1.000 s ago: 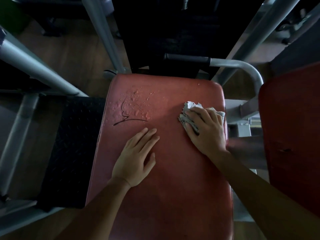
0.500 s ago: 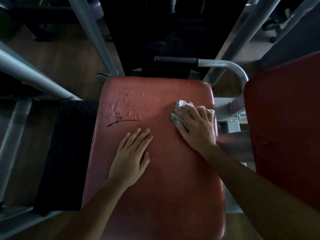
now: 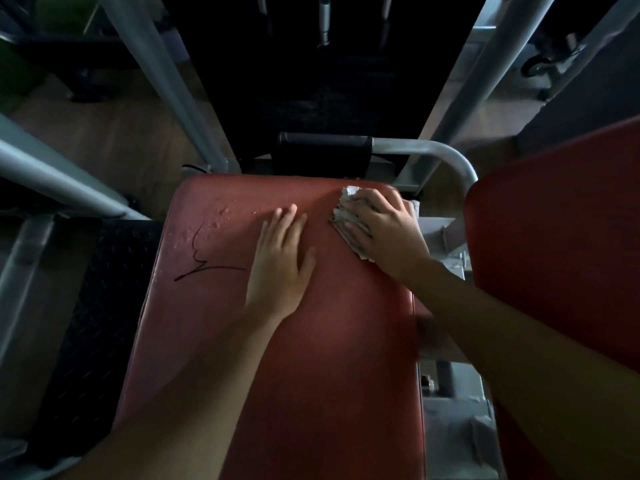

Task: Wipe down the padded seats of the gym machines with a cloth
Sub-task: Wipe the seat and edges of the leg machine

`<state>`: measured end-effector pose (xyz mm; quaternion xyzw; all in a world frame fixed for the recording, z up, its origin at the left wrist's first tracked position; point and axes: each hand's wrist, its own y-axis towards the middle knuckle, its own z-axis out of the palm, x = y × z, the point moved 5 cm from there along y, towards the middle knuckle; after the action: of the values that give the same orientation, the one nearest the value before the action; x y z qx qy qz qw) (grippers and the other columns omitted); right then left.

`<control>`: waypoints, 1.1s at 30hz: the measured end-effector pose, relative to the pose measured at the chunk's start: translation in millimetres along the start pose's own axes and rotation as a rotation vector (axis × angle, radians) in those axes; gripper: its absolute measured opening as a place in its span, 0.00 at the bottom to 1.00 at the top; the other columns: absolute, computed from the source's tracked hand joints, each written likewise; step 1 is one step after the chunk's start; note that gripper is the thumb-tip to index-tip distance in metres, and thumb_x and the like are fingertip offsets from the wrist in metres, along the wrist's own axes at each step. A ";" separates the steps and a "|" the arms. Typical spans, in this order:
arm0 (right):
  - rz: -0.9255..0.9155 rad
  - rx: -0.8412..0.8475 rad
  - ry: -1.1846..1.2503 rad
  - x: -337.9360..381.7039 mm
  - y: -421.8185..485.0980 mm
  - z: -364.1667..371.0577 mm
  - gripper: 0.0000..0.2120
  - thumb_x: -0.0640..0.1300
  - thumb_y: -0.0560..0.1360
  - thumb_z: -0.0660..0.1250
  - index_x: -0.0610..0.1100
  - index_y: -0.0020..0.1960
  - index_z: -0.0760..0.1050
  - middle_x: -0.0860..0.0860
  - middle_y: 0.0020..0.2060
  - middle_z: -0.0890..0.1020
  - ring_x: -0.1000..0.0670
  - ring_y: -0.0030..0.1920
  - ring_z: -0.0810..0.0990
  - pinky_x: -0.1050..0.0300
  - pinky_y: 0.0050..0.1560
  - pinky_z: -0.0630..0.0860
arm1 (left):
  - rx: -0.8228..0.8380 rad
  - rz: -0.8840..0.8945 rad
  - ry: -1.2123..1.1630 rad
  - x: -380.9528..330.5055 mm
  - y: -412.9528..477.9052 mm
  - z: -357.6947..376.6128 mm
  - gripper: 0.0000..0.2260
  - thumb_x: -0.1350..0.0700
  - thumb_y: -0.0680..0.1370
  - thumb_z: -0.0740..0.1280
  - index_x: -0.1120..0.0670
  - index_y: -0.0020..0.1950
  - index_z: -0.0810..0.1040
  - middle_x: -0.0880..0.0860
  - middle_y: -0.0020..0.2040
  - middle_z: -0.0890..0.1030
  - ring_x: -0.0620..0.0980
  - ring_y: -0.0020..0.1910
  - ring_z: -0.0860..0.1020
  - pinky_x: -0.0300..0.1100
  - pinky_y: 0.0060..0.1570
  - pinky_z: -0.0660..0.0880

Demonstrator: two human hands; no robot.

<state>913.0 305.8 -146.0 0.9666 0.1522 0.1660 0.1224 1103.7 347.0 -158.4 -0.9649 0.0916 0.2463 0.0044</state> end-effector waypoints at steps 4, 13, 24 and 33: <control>0.093 0.143 0.037 -12.7 36.3 5.1 0.21 0.60 0.79 0.58 0.51 0.64 0.79 0.53 0.61 0.78 0.44 0.60 0.73 0.45 0.58 0.68 | -0.050 -0.040 -0.005 3.2 1.2 5.1 0.21 0.52 0.85 0.58 0.54 0.78 0.66 0.51 0.80 0.63 0.48 0.81 0.54 0.47 0.81 0.50; 0.195 0.404 0.150 -33.0 88.7 11.2 0.19 0.61 0.79 0.63 0.58 0.67 0.76 0.57 0.65 0.77 0.47 0.65 0.73 0.48 0.64 0.70 | -0.051 -0.048 0.033 3.1 4.4 4.3 0.22 0.51 0.84 0.58 0.55 0.77 0.68 0.51 0.80 0.64 0.48 0.81 0.56 0.51 0.79 0.56; 0.481 0.139 0.449 -45.1 43.5 -6.9 0.26 0.45 0.72 0.77 0.47 0.69 0.76 0.50 0.65 0.76 0.45 0.63 0.76 0.43 0.63 0.76 | -0.040 -0.068 0.053 3.7 5.9 4.3 0.22 0.50 0.83 0.56 0.54 0.76 0.70 0.50 0.79 0.64 0.48 0.81 0.57 0.45 0.80 0.51; 0.313 0.452 0.466 -44.1 86.0 9.5 0.24 0.52 0.74 0.75 0.52 0.69 0.76 0.56 0.62 0.79 0.54 0.62 0.78 0.65 0.59 0.69 | -0.053 -0.058 0.058 1.4 5.9 4.3 0.22 0.51 0.83 0.57 0.55 0.76 0.70 0.51 0.79 0.65 0.49 0.80 0.59 0.47 0.80 0.53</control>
<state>898.6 209.8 -142.5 0.9169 0.0591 0.3610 -0.1595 1101.8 341.1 -162.6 -0.9736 0.0572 0.2203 -0.0167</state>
